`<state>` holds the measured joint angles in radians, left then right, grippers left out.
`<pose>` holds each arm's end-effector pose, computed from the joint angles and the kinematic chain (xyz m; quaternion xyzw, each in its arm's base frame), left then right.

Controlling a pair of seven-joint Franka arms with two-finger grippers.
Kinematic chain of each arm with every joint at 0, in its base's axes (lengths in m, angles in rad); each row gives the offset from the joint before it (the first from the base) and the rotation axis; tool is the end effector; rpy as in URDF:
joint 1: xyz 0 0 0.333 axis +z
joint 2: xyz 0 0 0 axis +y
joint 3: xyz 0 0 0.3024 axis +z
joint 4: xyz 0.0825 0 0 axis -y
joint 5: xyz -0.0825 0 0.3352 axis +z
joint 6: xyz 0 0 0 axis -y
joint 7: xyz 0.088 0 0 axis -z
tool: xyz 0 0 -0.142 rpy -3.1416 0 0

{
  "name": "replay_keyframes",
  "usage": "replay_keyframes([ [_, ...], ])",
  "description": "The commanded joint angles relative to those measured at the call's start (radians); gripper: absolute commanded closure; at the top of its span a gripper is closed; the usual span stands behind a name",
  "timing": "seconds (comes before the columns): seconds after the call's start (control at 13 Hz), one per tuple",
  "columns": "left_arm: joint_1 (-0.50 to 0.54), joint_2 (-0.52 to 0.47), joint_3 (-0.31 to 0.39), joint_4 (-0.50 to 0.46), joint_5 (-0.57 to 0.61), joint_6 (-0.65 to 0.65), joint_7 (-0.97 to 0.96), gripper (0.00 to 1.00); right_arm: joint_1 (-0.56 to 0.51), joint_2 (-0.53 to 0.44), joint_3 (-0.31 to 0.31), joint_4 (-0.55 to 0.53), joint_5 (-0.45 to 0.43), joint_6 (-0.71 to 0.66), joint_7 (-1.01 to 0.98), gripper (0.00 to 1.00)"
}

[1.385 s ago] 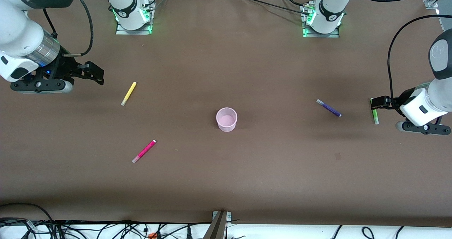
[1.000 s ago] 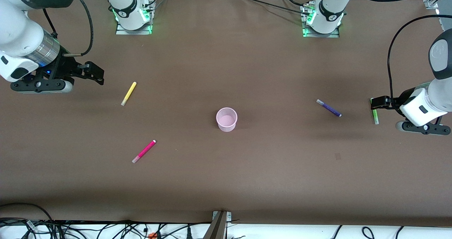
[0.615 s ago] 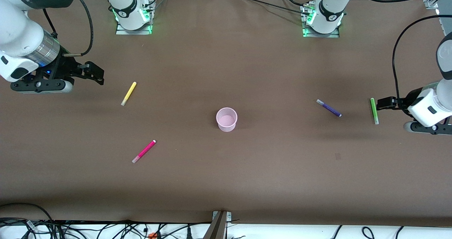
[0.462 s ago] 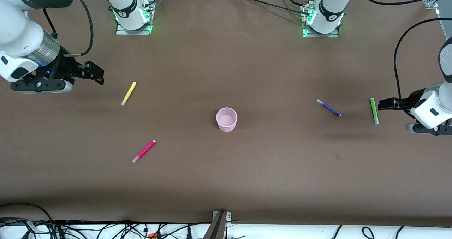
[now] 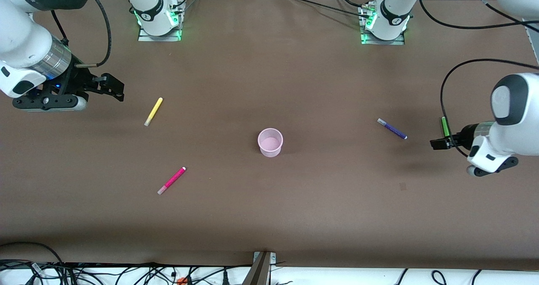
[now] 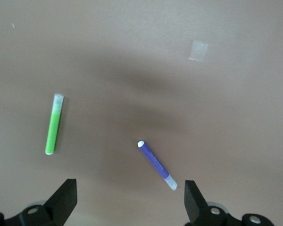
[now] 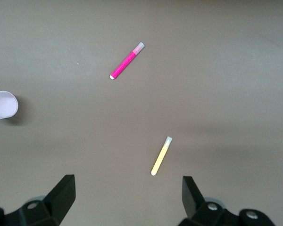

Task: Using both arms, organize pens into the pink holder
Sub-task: 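Grasp the blue marker with the left gripper while the right gripper reaches out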

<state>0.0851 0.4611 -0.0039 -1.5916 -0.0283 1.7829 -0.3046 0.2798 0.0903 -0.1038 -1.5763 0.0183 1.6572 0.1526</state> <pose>0.5890 0.0447 0.3246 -0.9715 -0.1947 0.1352 0.0009 0.5285 0.0986 0.5342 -0.9999 -0.0111 0.0051 0.0036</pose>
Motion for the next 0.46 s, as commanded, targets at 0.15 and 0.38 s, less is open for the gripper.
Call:
replay_keyframes([
  [0.15,-0.013,-0.072,0.001,-0.284,-0.022,0.312,-0.441,0.0,-0.007,-0.003,-0.002,0.007,0.011,-0.007,-0.008,0.0],
  [0.38,-0.028,-0.05,-0.001,-0.367,-0.01,0.452,-0.665,0.0,-0.004,0.032,0.001,0.01,0.012,0.071,-0.008,0.0],
])
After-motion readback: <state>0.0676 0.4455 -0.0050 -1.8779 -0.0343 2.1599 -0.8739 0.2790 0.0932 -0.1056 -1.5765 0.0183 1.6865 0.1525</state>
